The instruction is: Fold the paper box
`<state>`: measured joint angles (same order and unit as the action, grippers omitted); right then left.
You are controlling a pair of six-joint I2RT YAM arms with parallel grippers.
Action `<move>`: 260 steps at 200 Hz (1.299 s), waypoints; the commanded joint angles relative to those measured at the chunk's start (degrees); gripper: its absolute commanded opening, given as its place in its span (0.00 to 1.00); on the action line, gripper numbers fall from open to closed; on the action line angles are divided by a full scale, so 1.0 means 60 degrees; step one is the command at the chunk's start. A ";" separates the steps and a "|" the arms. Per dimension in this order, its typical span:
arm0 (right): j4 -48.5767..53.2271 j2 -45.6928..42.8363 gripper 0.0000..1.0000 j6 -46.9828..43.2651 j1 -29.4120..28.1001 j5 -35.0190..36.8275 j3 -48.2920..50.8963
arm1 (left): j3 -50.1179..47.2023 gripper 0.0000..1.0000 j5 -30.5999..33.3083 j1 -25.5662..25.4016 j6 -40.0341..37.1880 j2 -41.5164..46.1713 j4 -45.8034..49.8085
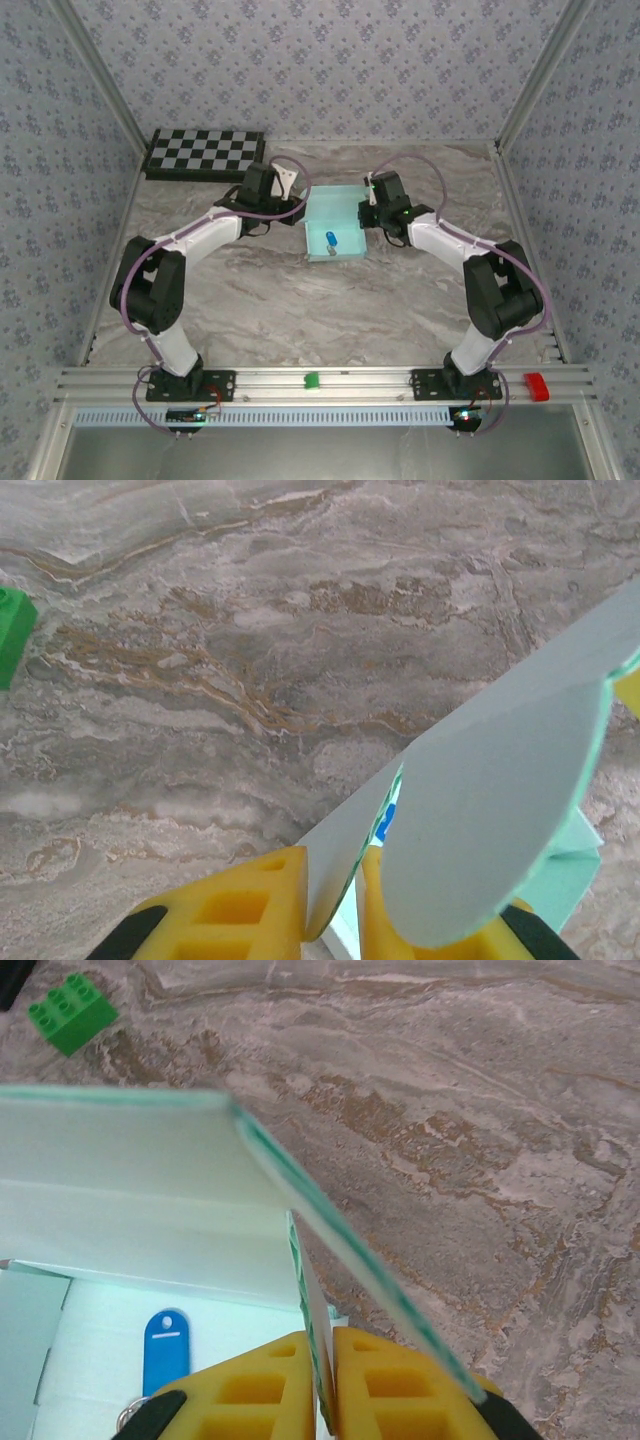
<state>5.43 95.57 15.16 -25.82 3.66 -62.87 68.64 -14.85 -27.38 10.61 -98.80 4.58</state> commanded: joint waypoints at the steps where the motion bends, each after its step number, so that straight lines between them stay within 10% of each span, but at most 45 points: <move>1: -0.0535 -0.0317 0.13 0.0698 -0.0143 0.0777 0.0166 | 0.0051 0.19 0.0494 -0.0092 0.0443 -0.0165 -0.0733; 260: -0.1952 0.0746 0.10 0.1532 -0.0925 0.2259 -0.0024 | -0.0646 0.13 0.0998 -0.0438 0.1877 -0.0818 -0.2592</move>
<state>-4.03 99.02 24.43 -30.76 16.34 -61.76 65.32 -8.25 -29.17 20.08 -103.31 -8.58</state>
